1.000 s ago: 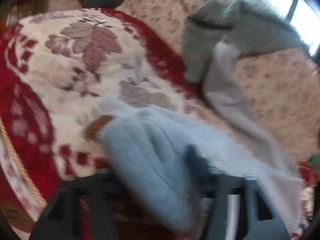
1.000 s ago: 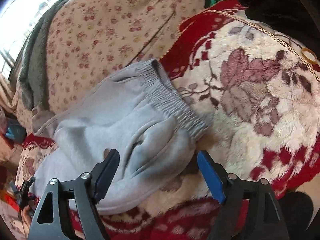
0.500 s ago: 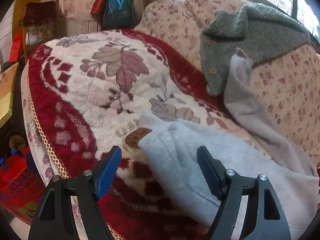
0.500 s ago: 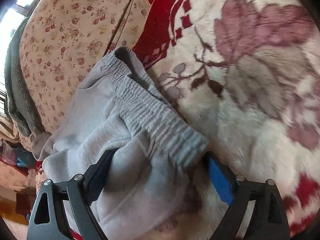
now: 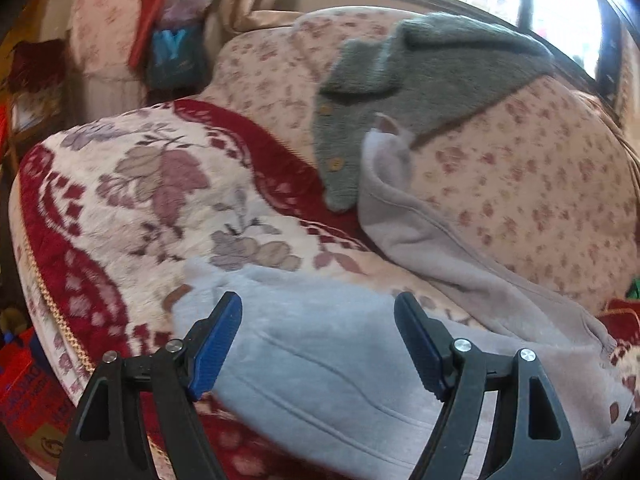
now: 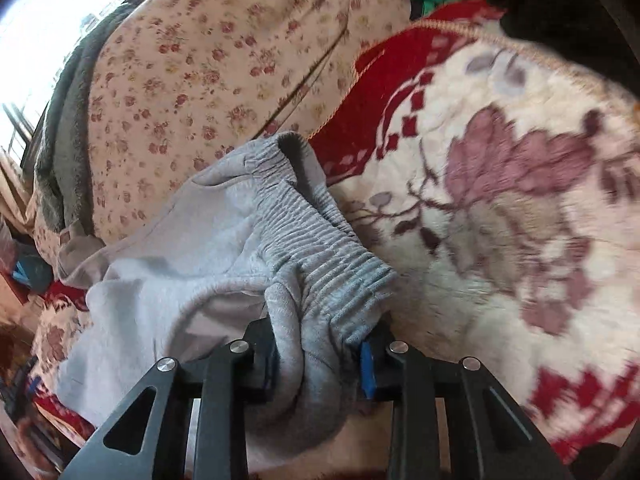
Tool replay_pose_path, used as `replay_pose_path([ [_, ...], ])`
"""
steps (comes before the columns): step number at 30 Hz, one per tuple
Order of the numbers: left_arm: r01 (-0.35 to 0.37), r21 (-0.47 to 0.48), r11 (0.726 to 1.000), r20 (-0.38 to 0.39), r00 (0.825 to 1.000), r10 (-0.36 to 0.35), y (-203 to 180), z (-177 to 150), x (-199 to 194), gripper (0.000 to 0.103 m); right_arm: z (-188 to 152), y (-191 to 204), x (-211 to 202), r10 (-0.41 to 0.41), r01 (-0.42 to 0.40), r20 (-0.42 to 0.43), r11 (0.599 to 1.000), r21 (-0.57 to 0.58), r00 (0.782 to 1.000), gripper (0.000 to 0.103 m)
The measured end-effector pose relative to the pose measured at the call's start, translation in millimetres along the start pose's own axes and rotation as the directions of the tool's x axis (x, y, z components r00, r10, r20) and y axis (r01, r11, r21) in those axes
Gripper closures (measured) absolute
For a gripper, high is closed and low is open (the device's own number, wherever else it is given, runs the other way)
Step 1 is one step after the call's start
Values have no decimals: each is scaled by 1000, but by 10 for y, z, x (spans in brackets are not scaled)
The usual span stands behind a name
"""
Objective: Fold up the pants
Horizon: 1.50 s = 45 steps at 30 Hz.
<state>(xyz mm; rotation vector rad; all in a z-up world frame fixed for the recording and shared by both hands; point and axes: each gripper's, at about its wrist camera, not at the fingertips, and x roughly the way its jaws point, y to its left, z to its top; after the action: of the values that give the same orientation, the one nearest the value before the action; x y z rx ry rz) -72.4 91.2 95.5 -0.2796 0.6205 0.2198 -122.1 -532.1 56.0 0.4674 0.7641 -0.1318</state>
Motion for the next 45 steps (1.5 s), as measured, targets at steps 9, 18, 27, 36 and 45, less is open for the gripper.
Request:
replay_pose_path([
  [9,60,79,995,-107,993,-52,-221,-278,172,24,-157,-223,115,-75,81,-101,995,59,992,40],
  [18,111,76,991,-127,987,-101,-318,-60,321,10,206,213,-327,-18,20,16,996,-85,1000,20],
  [27,147,131,980,-170,978,-124,-507,413,746,9,510,1697,467,29,-51,-47,797,-602,998,17],
  [36,176,86,981,-208,966,-155,-436,1007,1472,9,841,2591,1659,-25,-151,-204,590,-793,979,16],
  [45,256,131,958,-250,944,-218,-573,1347,2077,9,962,2789,2429,-172,-173,-253,379,-909,952,16],
])
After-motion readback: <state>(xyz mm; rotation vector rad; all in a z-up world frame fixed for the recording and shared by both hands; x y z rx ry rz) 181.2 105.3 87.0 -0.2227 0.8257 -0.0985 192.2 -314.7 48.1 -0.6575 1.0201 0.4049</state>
